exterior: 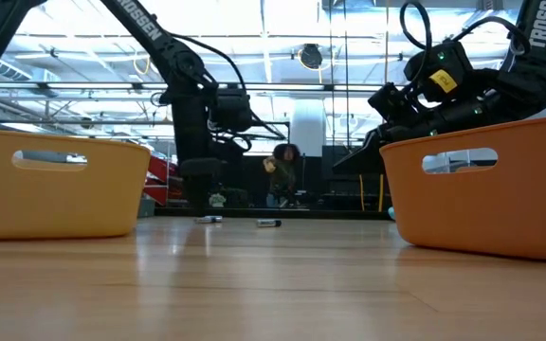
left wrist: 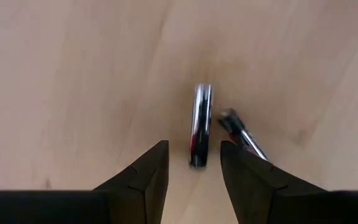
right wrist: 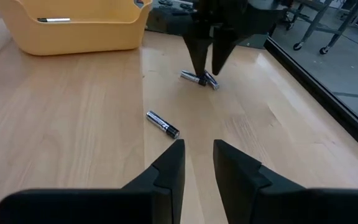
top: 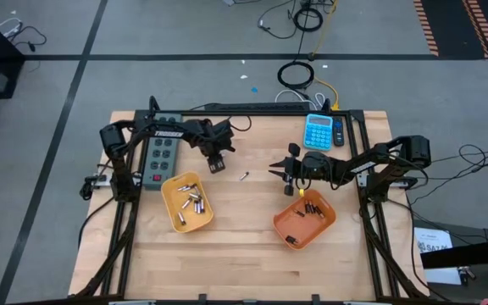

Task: Sort batteries
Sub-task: Put the silver battery into the yellow bin

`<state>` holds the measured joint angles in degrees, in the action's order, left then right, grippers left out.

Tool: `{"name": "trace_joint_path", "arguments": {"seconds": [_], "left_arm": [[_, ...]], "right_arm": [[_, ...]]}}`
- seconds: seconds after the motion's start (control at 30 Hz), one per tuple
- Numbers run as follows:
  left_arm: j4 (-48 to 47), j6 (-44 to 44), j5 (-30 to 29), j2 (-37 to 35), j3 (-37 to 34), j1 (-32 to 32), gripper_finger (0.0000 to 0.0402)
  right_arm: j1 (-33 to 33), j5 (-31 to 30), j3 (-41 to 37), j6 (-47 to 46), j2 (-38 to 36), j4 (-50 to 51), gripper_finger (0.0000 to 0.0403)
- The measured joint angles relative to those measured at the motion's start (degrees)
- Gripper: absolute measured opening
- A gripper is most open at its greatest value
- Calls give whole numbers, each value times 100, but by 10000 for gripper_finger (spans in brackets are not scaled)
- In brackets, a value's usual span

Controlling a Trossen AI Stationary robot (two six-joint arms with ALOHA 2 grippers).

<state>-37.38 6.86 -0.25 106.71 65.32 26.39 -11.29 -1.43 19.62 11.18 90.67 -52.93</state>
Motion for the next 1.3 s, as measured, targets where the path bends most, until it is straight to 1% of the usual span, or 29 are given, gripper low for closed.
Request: {"name": "trace_joint_path", "arguments": {"seconds": [0.27, 0.37, 0.43, 0.57, 0.6, 0.67, 0.83, 1.0, 1.07, 1.17, 1.2, 1.3], "left_arm": [[364, 2, 128, 102, 4, 4, 154], [446, 10, 177, 198, 18, 0, 140], [462, 12, 175, 265, 22, -12, 118], [469, -7, 175, 309, 26, -22, 31], [462, -9, 177, 311, 26, -26, 23], [456, -16, 175, 306, 26, -35, 23], [228, -42, 150, 79, 145, -143, 23], [245, -155, 302, -706, 262, -416, 23], [24, -404, 632, -956, 251, -568, 23], [-477, -976, 1358, -1336, 252, -928, 23], [-728, -1096, 1506, -1449, 249, -1093, 23], [-1347, -1434, 1696, -1694, 78, -1680, 23]], "right_arm": [[0, 0, 0, -9, 0, 15, 77], [0, 0, 0, -11, 0, 15, 77], [0, 0, 0, -11, 0, 13, 77], [0, 12, 0, -10, 0, 11, 77], [0, 53, 0, -9, 0, 11, 77], [0, 156, 0, -9, 0, 11, 77], [-41, 162, 0, 4, 0, 14, 77], [-79, 138, 0, -32, 0, 18, 77], [-79, 140, 0, -79, 0, 31, 77], [-79, 107, 0, -157, 0, 71, 77], [-79, 85, 0, -170, 0, 85, 77], [-56, -71, 0, -179, 0, 200, 77]]}}
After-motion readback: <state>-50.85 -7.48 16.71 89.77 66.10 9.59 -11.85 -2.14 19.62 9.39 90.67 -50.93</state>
